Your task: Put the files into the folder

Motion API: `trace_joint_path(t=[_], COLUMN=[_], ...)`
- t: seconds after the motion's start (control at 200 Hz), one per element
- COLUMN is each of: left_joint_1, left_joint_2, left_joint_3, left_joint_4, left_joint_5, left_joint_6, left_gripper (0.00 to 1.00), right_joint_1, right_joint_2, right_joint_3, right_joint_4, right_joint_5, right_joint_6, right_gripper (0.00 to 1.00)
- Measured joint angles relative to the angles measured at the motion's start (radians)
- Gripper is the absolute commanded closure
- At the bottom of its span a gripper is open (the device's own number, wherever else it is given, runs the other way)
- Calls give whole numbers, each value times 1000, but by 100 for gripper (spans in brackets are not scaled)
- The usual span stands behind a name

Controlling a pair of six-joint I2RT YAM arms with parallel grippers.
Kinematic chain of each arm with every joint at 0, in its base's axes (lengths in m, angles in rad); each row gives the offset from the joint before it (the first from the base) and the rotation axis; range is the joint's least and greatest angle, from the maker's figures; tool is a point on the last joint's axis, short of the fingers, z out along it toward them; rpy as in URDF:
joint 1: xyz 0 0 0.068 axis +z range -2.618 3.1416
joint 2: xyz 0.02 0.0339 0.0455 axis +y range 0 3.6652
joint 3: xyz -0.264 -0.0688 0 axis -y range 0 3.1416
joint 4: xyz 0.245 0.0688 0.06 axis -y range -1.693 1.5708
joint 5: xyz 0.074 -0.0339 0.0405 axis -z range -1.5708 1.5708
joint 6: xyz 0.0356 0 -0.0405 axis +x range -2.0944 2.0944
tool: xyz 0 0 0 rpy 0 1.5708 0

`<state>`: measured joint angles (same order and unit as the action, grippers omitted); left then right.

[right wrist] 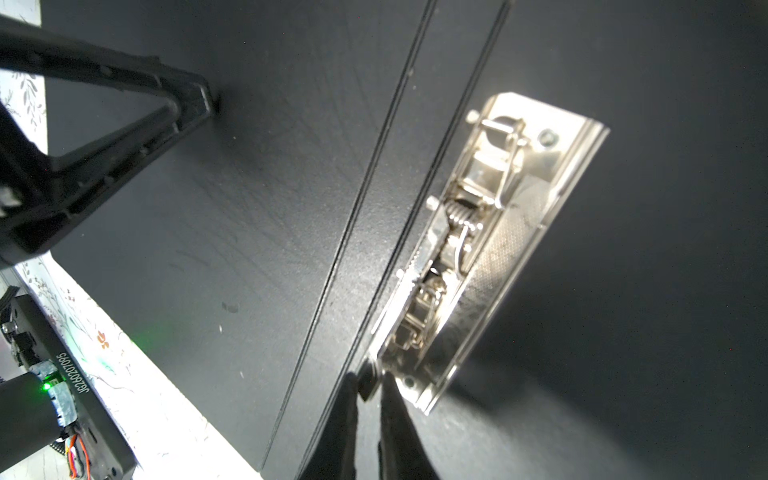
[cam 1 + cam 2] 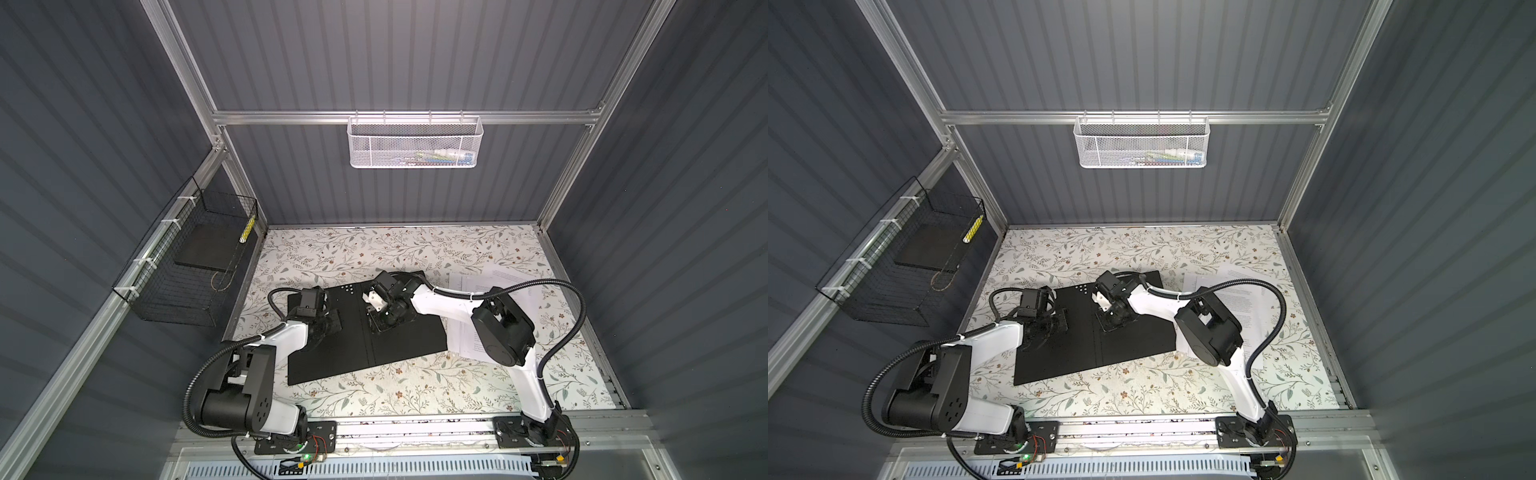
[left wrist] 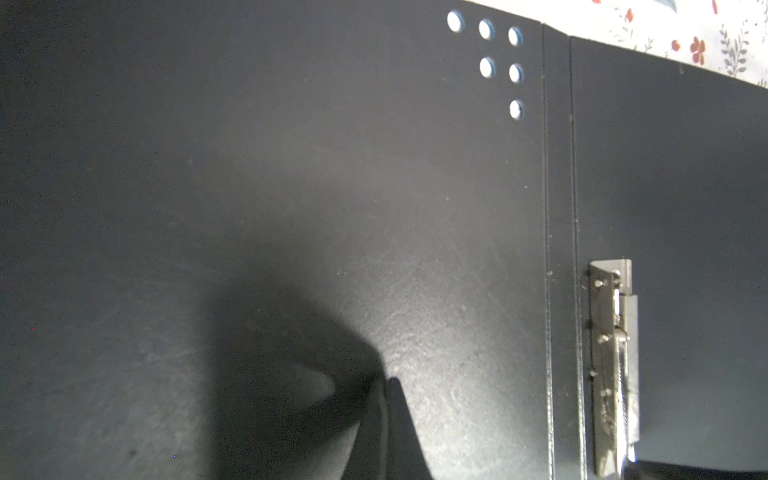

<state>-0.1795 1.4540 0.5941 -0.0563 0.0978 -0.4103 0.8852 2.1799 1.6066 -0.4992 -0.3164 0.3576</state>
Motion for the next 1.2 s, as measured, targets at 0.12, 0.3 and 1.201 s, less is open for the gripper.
trace_joint_path(t=[0.12,0.3,1.201], left_joint_1=[0,0,4], left_joint_2=[10,13,27], left_joint_3=[9,11,20], left_joint_4=[1,1,8], left_joint_5=[1,5,35], left_joint_6=[0,0,11], left_gripper=[100,100,100], right_joint_1=[0,1,27], right_joint_2=[0,-1,-10], right_joint_3=[0,0,28], right_joint_4=[0,-8,-50], right_joint_5=[0,3,81], right_joint_6=[0,2,2], right_gripper=[89,92,87])
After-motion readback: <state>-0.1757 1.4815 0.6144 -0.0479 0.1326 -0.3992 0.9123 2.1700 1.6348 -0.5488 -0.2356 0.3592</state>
